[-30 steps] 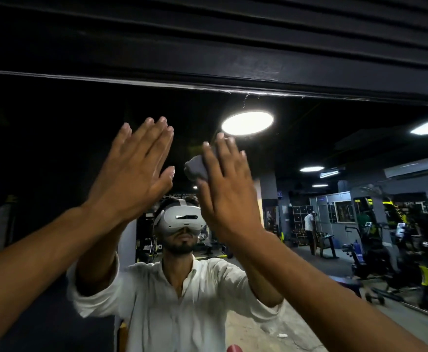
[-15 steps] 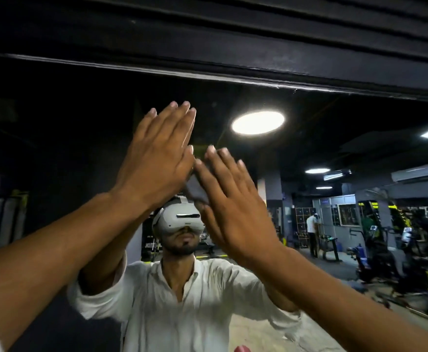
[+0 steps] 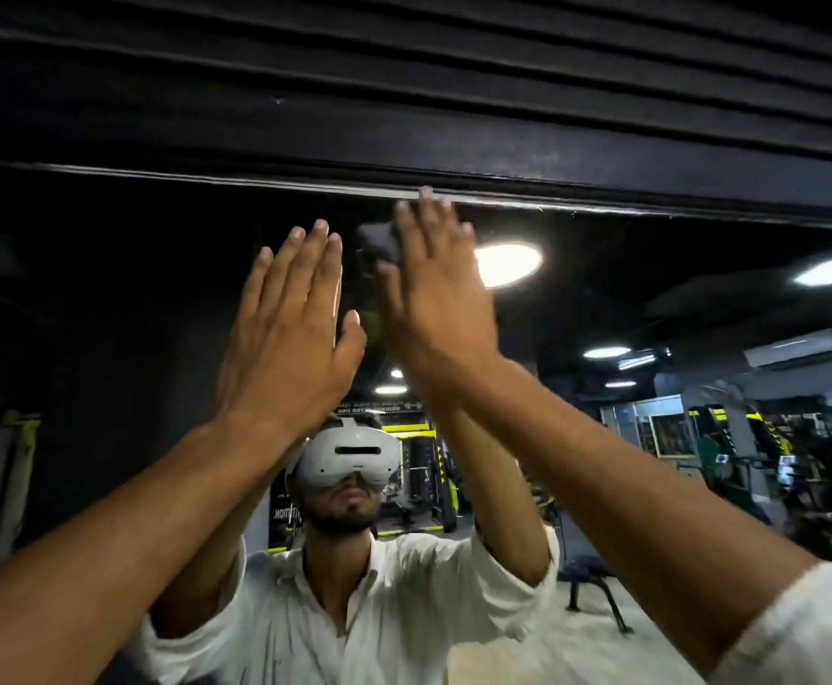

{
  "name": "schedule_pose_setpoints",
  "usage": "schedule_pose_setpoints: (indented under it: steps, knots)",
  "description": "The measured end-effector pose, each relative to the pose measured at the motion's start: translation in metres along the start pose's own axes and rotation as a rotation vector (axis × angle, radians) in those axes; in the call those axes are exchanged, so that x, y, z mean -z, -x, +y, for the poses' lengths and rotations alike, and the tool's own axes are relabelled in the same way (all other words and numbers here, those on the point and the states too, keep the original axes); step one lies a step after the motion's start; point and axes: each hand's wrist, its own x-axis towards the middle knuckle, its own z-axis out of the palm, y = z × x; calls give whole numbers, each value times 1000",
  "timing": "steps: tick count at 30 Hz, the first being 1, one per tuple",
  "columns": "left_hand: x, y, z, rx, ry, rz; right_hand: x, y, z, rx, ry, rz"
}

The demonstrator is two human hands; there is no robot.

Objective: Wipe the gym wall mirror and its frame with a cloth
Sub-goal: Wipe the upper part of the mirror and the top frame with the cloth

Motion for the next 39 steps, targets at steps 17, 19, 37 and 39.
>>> schedule_pose_setpoints:
  steps: [17,19,37,39]
  knots:
    - [-5,24,23,-183,-88,-75,42,133,63,-56,3,-137]
    - [-8,32,35,-216,-87,-102,47,159,55,141,5,-258]
    - [21,31,-26,-217,-91,-132,28,125,48,52,-3,-139]
    - [32,29,-58,-120,-137,-145,28,80,50,-144,-29,-25]
